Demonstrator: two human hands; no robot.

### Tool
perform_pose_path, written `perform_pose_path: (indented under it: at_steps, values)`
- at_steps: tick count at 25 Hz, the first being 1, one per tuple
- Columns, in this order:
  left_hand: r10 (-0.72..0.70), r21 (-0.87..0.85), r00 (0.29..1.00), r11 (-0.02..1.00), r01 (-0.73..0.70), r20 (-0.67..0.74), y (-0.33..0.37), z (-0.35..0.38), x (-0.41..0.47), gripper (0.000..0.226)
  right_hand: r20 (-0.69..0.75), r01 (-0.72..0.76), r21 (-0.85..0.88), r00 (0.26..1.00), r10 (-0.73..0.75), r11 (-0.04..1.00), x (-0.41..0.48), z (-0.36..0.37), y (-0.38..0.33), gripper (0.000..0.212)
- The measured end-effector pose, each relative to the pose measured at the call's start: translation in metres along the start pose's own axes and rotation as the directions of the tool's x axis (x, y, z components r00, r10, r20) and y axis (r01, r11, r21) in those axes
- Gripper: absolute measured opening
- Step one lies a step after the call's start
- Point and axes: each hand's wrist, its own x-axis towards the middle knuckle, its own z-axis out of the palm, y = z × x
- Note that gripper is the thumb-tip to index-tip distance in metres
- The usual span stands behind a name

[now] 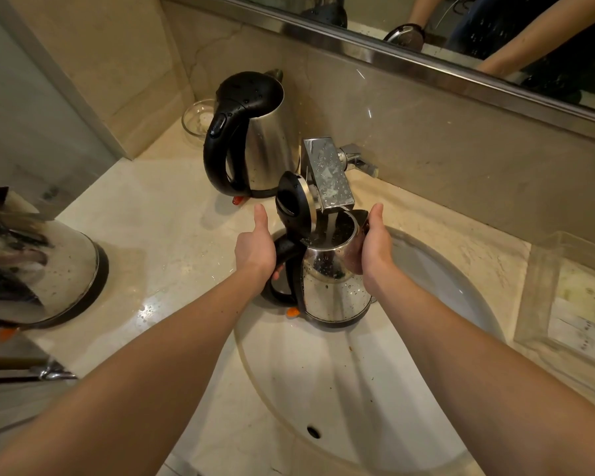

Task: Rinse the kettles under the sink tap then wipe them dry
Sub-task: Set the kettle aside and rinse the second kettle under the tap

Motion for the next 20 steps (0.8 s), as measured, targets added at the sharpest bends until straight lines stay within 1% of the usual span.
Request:
perform_pose_path:
  at_steps: [3, 6, 10, 14, 17, 20]
  values:
    - [0.000, 0.003, 1.000, 1.000, 0.000, 0.004, 0.0005, 0.0001, -0.0006, 0.077, 0.002, 0.002, 0.013, 1.000, -0.002, 1.000, -0.0016, -0.0009, -0.0003, 0.066]
    - [0.003, -0.018, 1.000, 1.000, -0.003, 0.015, -0.0002, -0.0002, -0.0026, 0.074, -0.001, 0.000, 0.000, 1.000, 0.000, 1.000, -0.0036, -0.0017, -0.0007, 0.075]
    - [0.002, -0.009, 1.000, 1.000, -0.002, 0.009, -0.0012, -0.0005, -0.0027, 0.076, -0.010, 0.009, -0.002, 1.000, -0.009, 1.000, -0.0032, -0.0032, 0.0000, 0.066]
    - [0.002, -0.004, 1.000, 1.000, -0.002, 0.007, -0.0018, 0.0001, -0.0018, 0.076, -0.011, -0.001, 0.014, 1.000, 0.001, 1.000, -0.0044, -0.0026, 0.0000, 0.069]
    - [0.011, 0.007, 1.000, 1.000, -0.011, 0.006, -0.0025, 0.0001, -0.0011, 0.078, -0.012, 0.007, 0.003, 1.000, -0.007, 1.000, -0.0061, -0.0035, -0.0005, 0.065]
    - [-0.003, 0.013, 1.000, 1.000, 0.003, 0.001, -0.0020, -0.0010, -0.0016, 0.080, 0.006, 0.010, 0.026, 1.000, -0.010, 1.000, -0.0093, -0.0021, -0.0028, 0.065]
